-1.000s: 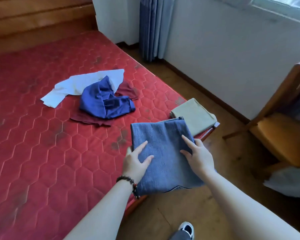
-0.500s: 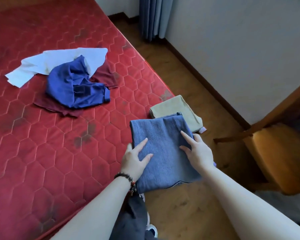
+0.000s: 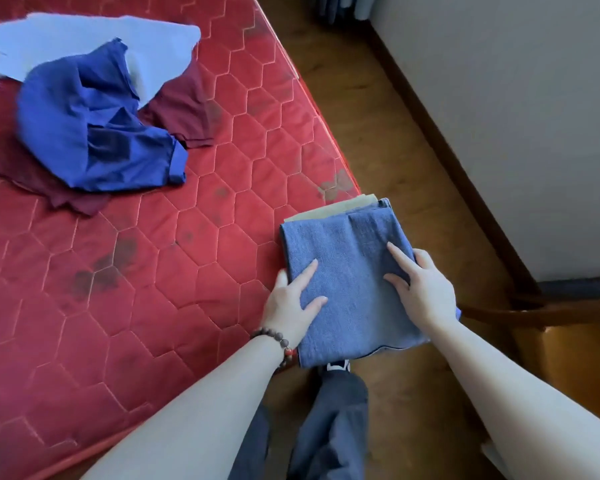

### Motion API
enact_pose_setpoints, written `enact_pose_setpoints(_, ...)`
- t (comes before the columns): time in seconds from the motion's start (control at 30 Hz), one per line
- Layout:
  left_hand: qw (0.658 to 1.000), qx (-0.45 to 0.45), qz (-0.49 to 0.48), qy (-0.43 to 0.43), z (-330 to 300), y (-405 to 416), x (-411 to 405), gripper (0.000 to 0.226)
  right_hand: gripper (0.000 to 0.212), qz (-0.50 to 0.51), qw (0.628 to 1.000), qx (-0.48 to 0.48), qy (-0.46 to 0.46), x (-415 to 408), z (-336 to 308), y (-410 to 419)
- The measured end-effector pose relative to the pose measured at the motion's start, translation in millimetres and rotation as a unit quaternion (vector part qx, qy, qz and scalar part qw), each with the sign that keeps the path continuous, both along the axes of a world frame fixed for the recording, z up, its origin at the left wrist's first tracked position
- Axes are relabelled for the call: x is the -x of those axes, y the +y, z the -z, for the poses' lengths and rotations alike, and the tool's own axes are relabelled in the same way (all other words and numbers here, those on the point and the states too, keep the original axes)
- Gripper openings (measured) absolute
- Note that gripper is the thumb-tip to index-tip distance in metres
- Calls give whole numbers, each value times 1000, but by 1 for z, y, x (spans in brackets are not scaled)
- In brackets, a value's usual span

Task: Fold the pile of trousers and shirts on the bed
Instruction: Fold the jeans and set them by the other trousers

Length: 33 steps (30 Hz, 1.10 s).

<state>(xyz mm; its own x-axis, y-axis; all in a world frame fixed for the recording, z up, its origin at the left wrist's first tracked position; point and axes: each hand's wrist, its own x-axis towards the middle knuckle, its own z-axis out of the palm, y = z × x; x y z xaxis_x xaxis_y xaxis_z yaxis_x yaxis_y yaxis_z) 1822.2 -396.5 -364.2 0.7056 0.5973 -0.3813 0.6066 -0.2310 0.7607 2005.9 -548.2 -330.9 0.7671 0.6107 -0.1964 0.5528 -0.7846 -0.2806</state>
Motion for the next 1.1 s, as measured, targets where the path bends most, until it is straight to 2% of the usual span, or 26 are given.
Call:
enact_pose_setpoints(0.17, 999, 14, -51, -7, 60, 1, -53, 67, 55, -46, 998, -37, 17, -72, 70, 18)
enact_pose_setpoints(0.27, 995, 67, -72, 5, 97, -2, -74, 67, 74, -36, 994, -14, 102, -103, 116, 23)
enact_pose_setpoints(0.33, 993, 57, -106, 0, 110, -2, -82, 60, 79, -8, 989, -36, 142, -113, 136, 25)
enact_pose_setpoints(0.67, 983, -40, -176, -46, 109, 7, -92, 51, 66, 25, 974, -144, 170, -101, 144, 38)
enact_pose_setpoints(0.83, 991, -26, -129, 5, 109, 6, -95, 51, 57, 46, 971, -139, 186, -103, 150, 38)
enact_pose_setpoints(0.9, 989, -70, -121, 42, 104, 2, -95, 52, 53, 52, 971, -129, 192, -103, 152, 39)
enact_pose_setpoints(0.97, 964, -206, -132, 101, 101, -1, -94, 54, 56, 60, 982, -98, 153, -101, 149, 40)
enact_pose_setpoints(1.03, 935, -325, -126, 69, 97, -4, -97, 52, 58, 27, 994, -107, 10, -101, 142, 43)
enact_pose_setpoints(1.1, 919, -389, -47, 31, 99, -6, -107, 55, 54, -91, 977, -134, -141, -101, 138, 52)
